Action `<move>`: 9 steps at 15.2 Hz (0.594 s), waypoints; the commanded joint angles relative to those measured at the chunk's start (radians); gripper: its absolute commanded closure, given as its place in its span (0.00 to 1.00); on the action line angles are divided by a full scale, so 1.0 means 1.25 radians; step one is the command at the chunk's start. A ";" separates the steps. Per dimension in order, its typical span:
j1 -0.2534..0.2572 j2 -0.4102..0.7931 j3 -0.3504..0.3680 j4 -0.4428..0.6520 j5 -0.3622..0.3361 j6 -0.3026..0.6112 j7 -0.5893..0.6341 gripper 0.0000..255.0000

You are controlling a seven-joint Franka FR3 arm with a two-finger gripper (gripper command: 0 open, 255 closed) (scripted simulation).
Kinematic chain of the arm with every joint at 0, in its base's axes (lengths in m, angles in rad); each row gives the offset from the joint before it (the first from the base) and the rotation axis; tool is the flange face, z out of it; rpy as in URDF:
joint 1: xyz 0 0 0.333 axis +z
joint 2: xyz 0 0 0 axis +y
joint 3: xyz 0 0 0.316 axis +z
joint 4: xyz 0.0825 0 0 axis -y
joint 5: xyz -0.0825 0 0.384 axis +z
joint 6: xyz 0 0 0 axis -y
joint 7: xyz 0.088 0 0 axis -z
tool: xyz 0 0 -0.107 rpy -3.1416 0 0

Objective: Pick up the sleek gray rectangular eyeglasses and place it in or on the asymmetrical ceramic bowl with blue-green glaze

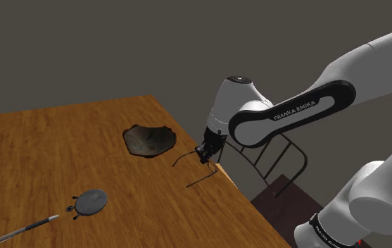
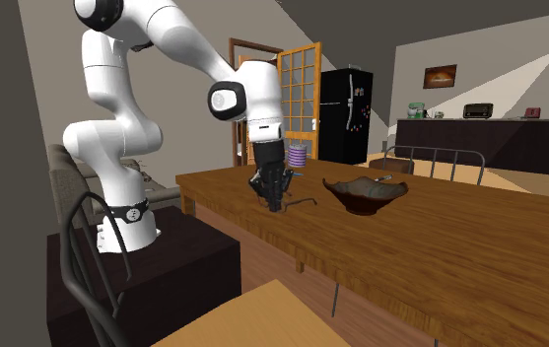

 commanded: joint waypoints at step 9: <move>0.007 -0.073 -0.012 0.041 0.030 -0.114 -0.023 1.00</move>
